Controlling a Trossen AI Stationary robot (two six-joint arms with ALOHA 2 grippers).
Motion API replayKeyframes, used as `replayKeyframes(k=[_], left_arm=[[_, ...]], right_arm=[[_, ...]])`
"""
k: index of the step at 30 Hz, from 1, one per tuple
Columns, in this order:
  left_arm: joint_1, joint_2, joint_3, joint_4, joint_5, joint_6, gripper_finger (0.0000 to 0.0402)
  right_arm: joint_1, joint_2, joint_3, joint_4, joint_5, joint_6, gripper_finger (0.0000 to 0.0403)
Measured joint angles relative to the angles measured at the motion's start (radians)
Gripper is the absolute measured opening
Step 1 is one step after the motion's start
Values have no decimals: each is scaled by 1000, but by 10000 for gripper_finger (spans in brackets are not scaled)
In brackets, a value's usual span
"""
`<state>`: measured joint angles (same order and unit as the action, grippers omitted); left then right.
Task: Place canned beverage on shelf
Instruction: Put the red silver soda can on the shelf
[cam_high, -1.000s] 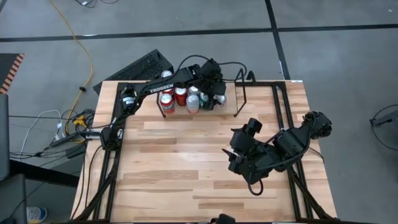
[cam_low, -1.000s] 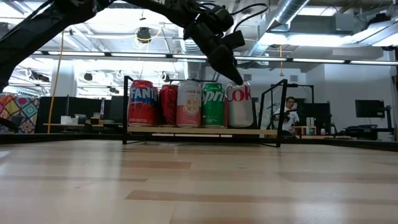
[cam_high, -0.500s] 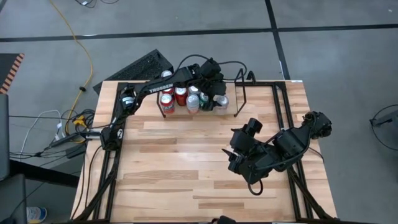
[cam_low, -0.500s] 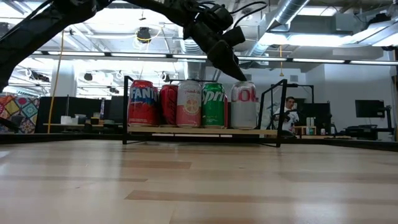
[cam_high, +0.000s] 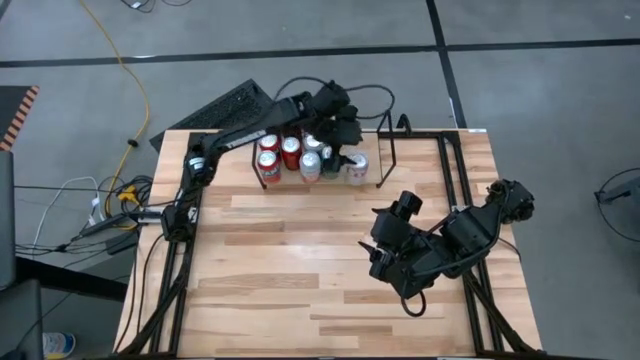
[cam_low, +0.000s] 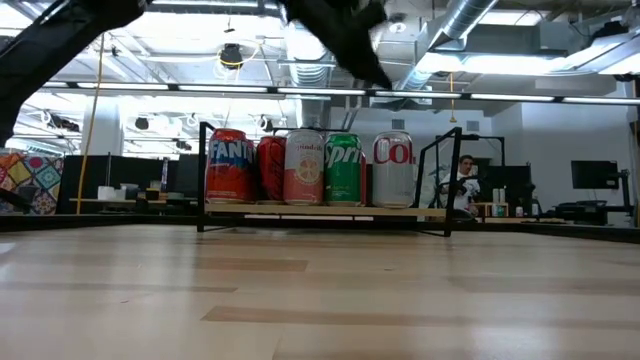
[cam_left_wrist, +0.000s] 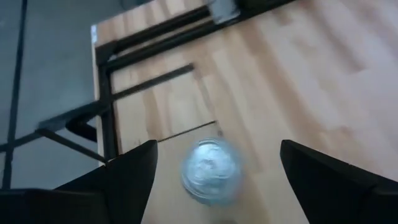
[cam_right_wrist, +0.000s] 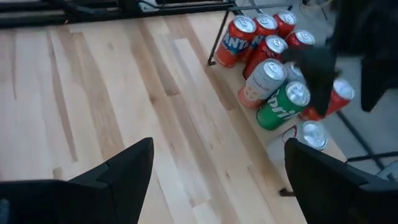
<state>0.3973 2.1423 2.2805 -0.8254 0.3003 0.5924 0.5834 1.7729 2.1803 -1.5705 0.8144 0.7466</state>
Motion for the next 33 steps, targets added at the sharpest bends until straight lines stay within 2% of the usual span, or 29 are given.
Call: replayKeyframes(k=[2, 6, 10, 14, 19, 22, 24, 27, 30, 33], left_arm=[[-12, -24, 77, -120, 4, 2, 324], [-42, -205, 7, -188, -30, 5, 325], [-75, -414, 8, -261, -98, -72, 325], [-122, -598, 7, -302, -99, -215, 325], [-232, -786, 7, -348, -96, -361, 325], [-332, -858, -12, -378, -100, -431, 325], [-405, -908, -61, -379, -126, -472, 325], [-512, -984, -183, -360, -226, -520, 325], [-599, -1064, -353, -282, -366, -557, 325], [-659, -1129, -529, -160, -459, -570, 325]], right_arm=[[5, -2, 0, 1, 35, -40, 338], [-21, -30, -1, 0, 159, -156, 338], [-130, -71, 0, 0, 163, -195, 338], [-293, -79, 0, -1, 15, -252, 338], [-482, -48, -2, 1, -118, -465, 338], [-565, -54, -55, 70, -181, -583, 338], [-613, -74, -114, 114, -222, -635, 338], [-670, -98, -231, 213, -249, -689, 338], [-712, -117, -363, 370, -307, -768, 338], [-742, -107, -461, 527, -317, -853, 338]])
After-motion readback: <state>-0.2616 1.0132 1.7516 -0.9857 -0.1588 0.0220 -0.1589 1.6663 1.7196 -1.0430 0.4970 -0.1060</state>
